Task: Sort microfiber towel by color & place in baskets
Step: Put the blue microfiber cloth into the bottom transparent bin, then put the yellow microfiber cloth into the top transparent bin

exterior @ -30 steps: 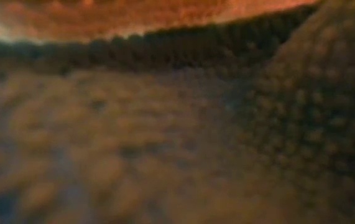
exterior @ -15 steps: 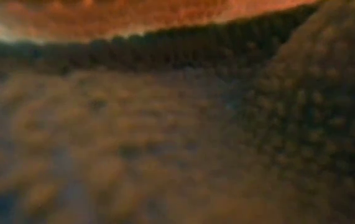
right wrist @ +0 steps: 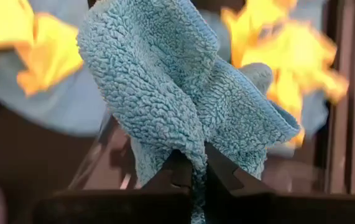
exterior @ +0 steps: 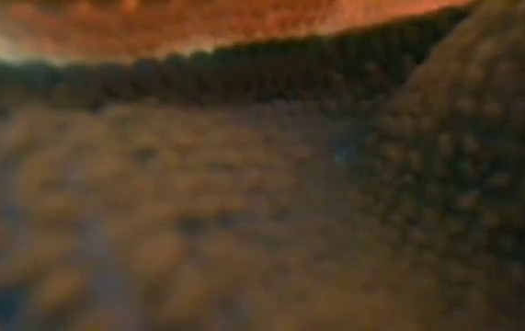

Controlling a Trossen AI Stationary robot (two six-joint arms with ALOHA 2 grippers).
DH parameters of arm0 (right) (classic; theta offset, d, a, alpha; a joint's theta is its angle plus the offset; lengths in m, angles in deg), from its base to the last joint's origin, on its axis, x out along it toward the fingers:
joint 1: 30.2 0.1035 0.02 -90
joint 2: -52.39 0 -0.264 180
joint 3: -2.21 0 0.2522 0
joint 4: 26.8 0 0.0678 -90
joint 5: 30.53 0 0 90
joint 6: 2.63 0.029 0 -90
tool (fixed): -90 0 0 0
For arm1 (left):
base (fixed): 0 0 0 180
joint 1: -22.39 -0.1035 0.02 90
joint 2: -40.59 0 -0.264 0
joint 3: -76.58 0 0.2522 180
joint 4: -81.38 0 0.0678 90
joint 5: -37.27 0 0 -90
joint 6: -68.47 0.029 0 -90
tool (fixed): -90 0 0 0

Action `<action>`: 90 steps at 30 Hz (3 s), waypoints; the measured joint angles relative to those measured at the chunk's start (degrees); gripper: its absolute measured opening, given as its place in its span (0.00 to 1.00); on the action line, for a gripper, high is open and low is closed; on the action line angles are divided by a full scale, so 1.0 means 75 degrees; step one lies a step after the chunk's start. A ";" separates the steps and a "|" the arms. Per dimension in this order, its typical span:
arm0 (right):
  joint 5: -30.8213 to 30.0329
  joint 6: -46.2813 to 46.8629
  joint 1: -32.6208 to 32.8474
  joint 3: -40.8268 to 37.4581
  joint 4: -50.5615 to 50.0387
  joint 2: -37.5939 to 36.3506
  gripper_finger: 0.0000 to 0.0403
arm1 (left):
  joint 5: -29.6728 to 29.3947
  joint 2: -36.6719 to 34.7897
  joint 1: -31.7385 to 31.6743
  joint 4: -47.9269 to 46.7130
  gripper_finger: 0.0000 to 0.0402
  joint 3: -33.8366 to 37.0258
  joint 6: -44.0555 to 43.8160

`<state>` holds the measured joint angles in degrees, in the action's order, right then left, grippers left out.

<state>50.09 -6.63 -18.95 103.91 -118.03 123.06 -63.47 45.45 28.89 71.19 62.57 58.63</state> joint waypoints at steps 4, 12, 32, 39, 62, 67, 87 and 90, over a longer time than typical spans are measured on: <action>-0.0007 0.0759 0.0000 -0.0007 -0.0883 -0.0005 0.00 | 0.0000 -0.0002 0.0000 -0.0001 0.62 0.0002 0.0000; 0.0137 0.1253 0.0009 -0.0905 -0.1287 0.0027 0.00 | 0.0000 0.0000 0.0003 -0.0002 0.62 0.0000 0.0000; 0.1316 0.1823 0.0009 -0.4904 0.1035 0.0030 0.01 | 0.0000 0.0000 0.0003 -0.0003 0.62 0.0002 0.0000; 0.1316 0.2081 0.0009 -0.5255 0.1663 0.0030 0.04 | 0.0000 -0.0001 0.0003 -0.0001 0.62 0.0003 -0.0001; 0.1293 0.2049 0.0017 -0.4987 0.1443 0.0014 0.64 | 0.0000 -0.0003 0.0003 0.0000 0.62 0.0003 0.0000; 0.1263 0.1930 0.0017 -0.4376 0.1058 -0.0002 0.65 | 0.0000 -0.0001 0.0002 -0.0001 0.62 0.0003 0.0000; 0.1295 0.1000 0.0018 -0.2783 0.1509 -0.0002 0.64 | 0.0000 0.0000 0.0001 0.0000 0.62 0.0002 0.0000; 0.1298 0.0860 0.0077 -0.2780 0.1818 -0.0002 0.64 | 0.0000 -0.0003 0.0003 0.0000 0.62 0.0000 0.0000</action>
<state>59.83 -0.17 -18.37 83.06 -104.39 123.04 -63.47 45.43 28.91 71.19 62.57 58.63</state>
